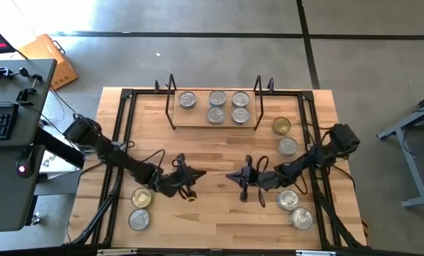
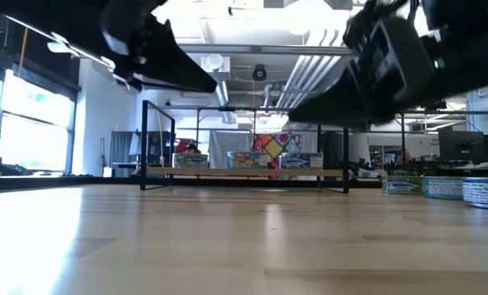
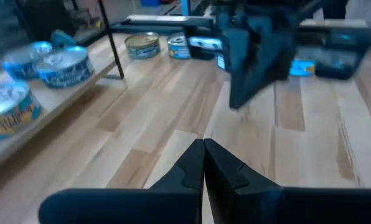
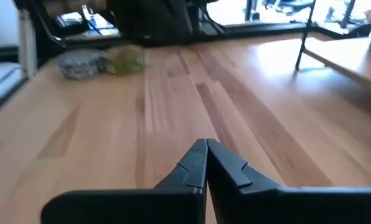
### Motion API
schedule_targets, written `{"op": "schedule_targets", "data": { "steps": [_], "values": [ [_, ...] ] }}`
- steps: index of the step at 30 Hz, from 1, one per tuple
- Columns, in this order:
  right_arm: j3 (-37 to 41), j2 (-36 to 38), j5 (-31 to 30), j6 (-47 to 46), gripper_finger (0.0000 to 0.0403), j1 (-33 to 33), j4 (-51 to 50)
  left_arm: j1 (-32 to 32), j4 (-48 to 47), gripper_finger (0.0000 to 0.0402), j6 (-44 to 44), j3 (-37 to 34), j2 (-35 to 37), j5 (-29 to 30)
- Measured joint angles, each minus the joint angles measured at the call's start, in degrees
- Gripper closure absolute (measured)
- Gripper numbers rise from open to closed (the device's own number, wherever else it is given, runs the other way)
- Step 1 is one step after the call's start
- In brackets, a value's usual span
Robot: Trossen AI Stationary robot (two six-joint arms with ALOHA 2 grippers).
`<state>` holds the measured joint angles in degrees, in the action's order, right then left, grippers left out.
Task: Stack canned seafood by type on shelf
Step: Put the green tuna can on the shelf aligned with the other green tuna can
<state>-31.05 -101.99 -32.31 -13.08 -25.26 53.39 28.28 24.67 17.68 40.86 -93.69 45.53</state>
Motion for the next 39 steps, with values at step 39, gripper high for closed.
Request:
{"op": "schedule_targets", "data": {
  "steps": [39],
  "values": [
    [-3.9,15.8,-8.0,-13.1,0.0403,-2.5,-36.9,10.8,-45.0,0.0401,42.4,9.9,2.8,3.2]
  ]
}}
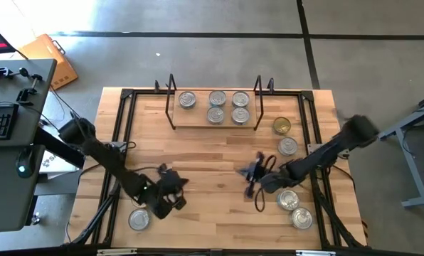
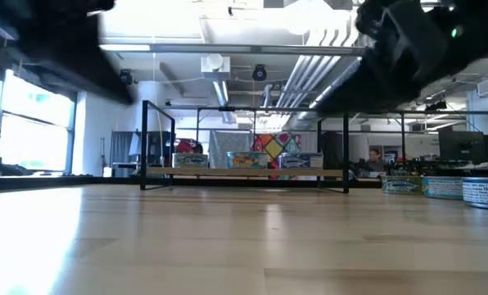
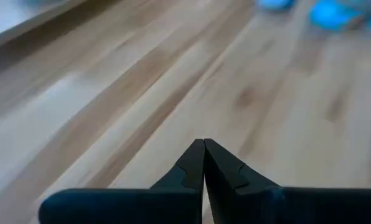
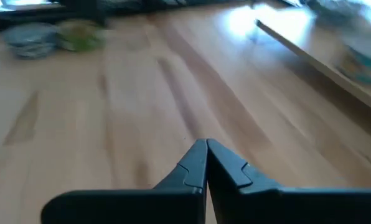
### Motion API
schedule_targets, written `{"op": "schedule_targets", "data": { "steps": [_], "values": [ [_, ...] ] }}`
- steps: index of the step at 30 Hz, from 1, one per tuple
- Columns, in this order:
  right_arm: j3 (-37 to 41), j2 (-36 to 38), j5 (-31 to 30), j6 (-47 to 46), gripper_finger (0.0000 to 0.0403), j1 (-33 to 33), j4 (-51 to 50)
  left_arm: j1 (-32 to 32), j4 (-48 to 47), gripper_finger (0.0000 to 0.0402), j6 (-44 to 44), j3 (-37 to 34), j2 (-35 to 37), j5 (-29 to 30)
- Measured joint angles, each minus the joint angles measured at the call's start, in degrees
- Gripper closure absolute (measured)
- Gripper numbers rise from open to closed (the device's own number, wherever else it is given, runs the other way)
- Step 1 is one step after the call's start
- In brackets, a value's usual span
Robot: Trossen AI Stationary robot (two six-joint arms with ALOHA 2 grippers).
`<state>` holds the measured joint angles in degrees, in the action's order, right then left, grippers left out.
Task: Stack canned seafood by type on shelf
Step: Put the green tuna can on the shelf aligned with the other green tuna can
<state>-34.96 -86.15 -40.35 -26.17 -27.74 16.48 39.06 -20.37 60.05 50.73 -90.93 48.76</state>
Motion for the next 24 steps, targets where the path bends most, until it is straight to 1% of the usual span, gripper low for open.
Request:
{"op": "schedule_targets", "data": {
  "steps": [2,4,5,6,8,11,12,15,17,20,22,24],
  "values": [
    [-1.2,6.9,1.7,-9.4,0.0403,0.5,-17.0,-2.1,13.5,0.0401,-11.8,-3.0,-0.2,-1.8],
    [-3.1,12.4,7.3,-19.0,0.0403,0.9,-33.6,-4.5,27.2,0.0401,-23.2,-5.5,-1.3,-6.2],
    [-4.4,14.5,11.1,-22.5,0.0403,0.7,-40.1,-5.5,33.5,0.0401,-27.8,-6.7,-1.9,-8.9],
    [-5.8,16.0,15.0,-24.5,0.0403,0.2,-45.3,-6.5,37.9,0.0401,-31.9,-7.7,-2.4,-11.1],
    [-8.1,18.1,21.4,-25.4,0.0403,-2.0,-51.6,-8.2,45.5,0.0401,-38.5,-8.1,-4.2,-14.3],
    [-11.3,18.3,28.5,-27.5,0.0403,-6.7,-54.5,-10.2,52.7,0.0401,-44.1,-8.3,-6.5,-14.9],
    [-12.2,18.2,30.1,-29.5,0.0403,-8.6,-55.0,-10.8,55.1,0.0401,-45.0,-8.2,-7.5,-15.1],
    [-13.7,16.7,32.9,-37.1,0.0403,-14.4,-56.8,-11.9,58.1,0.0401,-46.3,-8.1,-9.7,-15.3],
    [-13.7,15.3,35.1,-44.7,0.0403,-18.7,-59.4,-12.4,58.5,0.0401,-46.7,-7.8,-10.9,-15.4],
    [-13.7,11.6,43.3,-56.9,0.0403,-25.7,-61.8,-12.4,58.3,0.0401,-46.5,-7.5,-12.5,-16.1],
    [-13.7,8.8,47.1,-62.2,0.0403,-29.2,-62.8,-12.3,58.3,0.0401,-46.2,-7.4,-12.9,-17.0],
    [-13.7,5.6,49.5,-66.0,0.0403,-31.2,-62.5,-12.3,58.4,0.0401,-46.2,-7.4,-12.9,-17.4]
  ]
}}
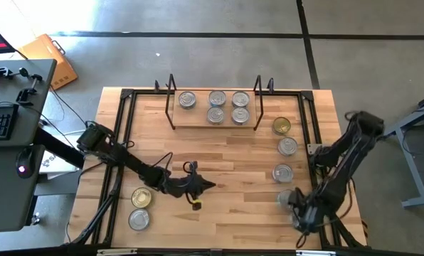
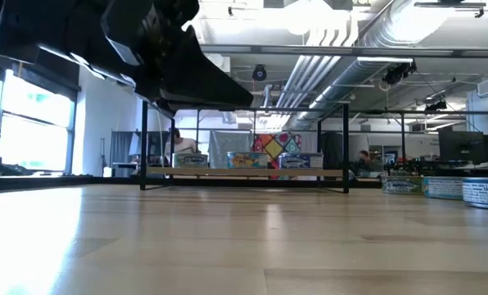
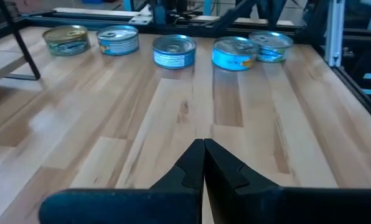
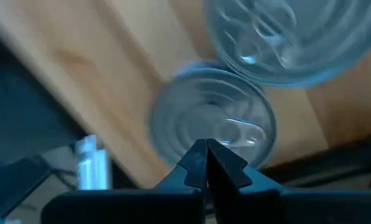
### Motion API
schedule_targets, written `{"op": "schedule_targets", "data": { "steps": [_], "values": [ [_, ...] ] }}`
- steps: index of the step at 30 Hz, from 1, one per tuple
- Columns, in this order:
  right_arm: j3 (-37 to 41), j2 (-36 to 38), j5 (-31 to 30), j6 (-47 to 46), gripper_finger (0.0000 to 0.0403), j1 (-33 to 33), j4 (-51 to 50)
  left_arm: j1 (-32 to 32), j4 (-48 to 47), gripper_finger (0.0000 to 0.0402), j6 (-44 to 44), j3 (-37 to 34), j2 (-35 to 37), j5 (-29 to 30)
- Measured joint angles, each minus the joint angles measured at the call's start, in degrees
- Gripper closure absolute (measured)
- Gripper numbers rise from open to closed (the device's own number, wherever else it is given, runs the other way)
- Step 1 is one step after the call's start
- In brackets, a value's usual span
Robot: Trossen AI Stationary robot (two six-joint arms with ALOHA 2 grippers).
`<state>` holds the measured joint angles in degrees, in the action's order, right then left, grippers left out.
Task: Stack canned seafood by type on shelf
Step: Put the green tuna can on the shelf aligned with the other green tuna can
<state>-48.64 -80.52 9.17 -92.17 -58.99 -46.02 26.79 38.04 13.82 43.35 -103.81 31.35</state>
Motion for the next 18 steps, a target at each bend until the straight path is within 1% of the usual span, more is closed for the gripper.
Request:
{"op": "schedule_targets", "data": {
  "steps": [2,4,9,11,13,18],
  "values": [
    [0.0,-3.2,1.1,-2.1,0.0403,-0.7,1.6,0.0,0.5,0.0401,-0.3,0.0,0.0,0.0],
    [0.0,-6.0,1.6,-1.1,0.0403,-0.5,6.1,0.0,2.7,0.0401,-2.3,0.0,0.0,-0.1],
    [-0.4,-11.5,2.5,9.3,0.0403,4.2,20.2,0.3,7.5,0.0401,-6.4,0.1,0.0,-0.2],
    [-0.4,-13.4,2.7,15.7,0.0403,7.1,22.6,0.5,9.2,0.0401,-8.0,0.1,0.1,-0.2],
    [-0.5,-15.4,2.7,23.4,0.0403,10.7,25.1,0.7,8.9,0.0401,-8.8,0.7,0.1,-0.6],
    [-0.6,-19.3,3.3,47.1,0.0403,20.9,34.4,1.0,8.5,0.0401,-9.6,1.8,0.1,-1.4]
  ]
}}
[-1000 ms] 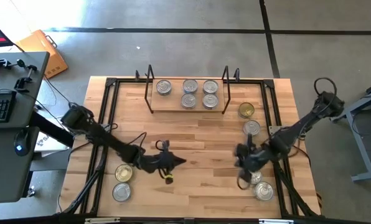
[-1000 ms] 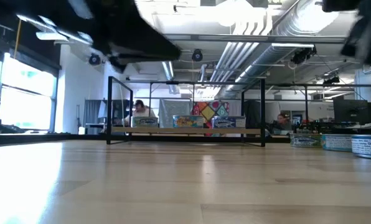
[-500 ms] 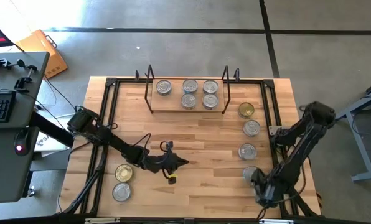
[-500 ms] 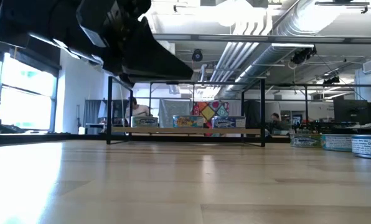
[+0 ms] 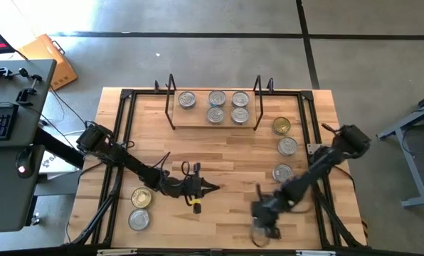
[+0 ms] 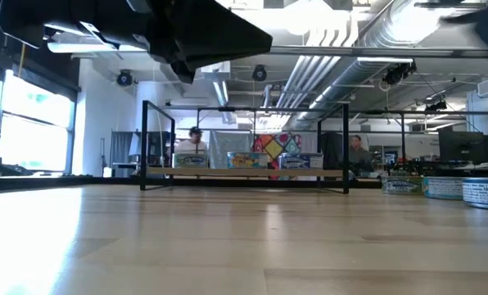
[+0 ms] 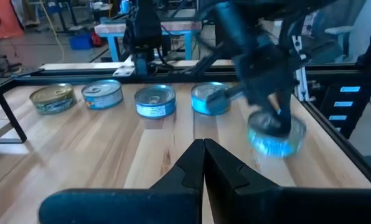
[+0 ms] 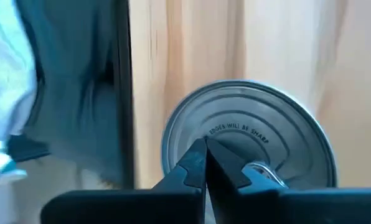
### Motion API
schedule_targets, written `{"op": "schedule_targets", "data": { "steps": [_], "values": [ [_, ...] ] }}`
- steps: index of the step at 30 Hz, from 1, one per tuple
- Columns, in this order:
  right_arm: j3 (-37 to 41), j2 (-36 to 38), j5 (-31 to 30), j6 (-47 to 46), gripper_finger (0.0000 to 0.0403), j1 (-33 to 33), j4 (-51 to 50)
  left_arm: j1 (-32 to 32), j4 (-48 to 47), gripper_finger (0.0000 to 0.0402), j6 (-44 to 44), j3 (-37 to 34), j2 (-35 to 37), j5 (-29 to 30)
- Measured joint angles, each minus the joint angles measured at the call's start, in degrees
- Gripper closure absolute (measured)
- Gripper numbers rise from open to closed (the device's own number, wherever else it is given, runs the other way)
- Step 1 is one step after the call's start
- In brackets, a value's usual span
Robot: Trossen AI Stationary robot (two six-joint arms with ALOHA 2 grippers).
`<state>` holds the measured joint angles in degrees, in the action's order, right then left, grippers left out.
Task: Stack canned seafood by type on shelf
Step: Put the green tuna can on the shelf aligned with the other green tuna can
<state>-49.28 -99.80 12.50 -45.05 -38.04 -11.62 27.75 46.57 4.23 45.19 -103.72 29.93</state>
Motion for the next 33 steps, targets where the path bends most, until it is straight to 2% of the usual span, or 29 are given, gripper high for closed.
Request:
{"op": "schedule_targets", "data": {
  "steps": [5,10,11,14,16,20,22,25,27,30,33],
  "values": [
    [-0.3,-0.7,-3.4,23.8,0.0403,10.3,5.2,0.4,-0.4,0.0401,0.0,0.2,0.0,-0.4],
    [-3.3,-1.0,-6.5,39.5,0.0403,17.9,6.1,0.9,-0.4,0.0401,0.0,0.2,0.0,-0.5],
    [-4.2,-1.1,-8.4,42.3,0.0403,18.6,6.1,0.9,-0.4,0.0401,0.0,0.2,0.0,-0.5],
    [-7.7,-1.4,-19.6,46.9,0.0403,19.2,12.1,1.0,-0.4,0.0401,0.0,0.2,0.0,-0.4],
    [-10.9,-0.6,-26.4,47.3,0.0403,18.9,13.0,1.0,-0.4,0.0401,0.4,0.2,0.0,-0.2],
    [-14.9,0.0,-36.0,46.0,0.0403,15.7,1.8,0.9,-2.8,0.0401,1.0,0.2,0.0,0.8],
    [-15.3,0.6,-38.0,42.2,0.0403,13.4,-3.7,0.3,-6.6,0.04,1.0,0.2,0.0,1.4],
    [-13.3,1.1,-37.9,34.6,0.0403,10.0,-8.8,-1.4,-13.4,0.0386,0.0,0.9,0.0,1.1],
    [-9.4,0.7,-37.6,27.7,0.0403,7.8,-6.8,-2.9,-20.7,0.0367,-1.7,2.4,0.0,-1.5],
    [-3.6,0.7,-37.5,19.4,0.0403,4.8,2.1,-5.6,-31.5,0.0327,-3.9,5.5,0.0,-4.8],
    [1.4,0.7,-37.4,18.0,0.0403,2.9,9.5,-8.1,-37.4,0.0289,-8.8,7.1,0.0,-9.4]
  ]
}}
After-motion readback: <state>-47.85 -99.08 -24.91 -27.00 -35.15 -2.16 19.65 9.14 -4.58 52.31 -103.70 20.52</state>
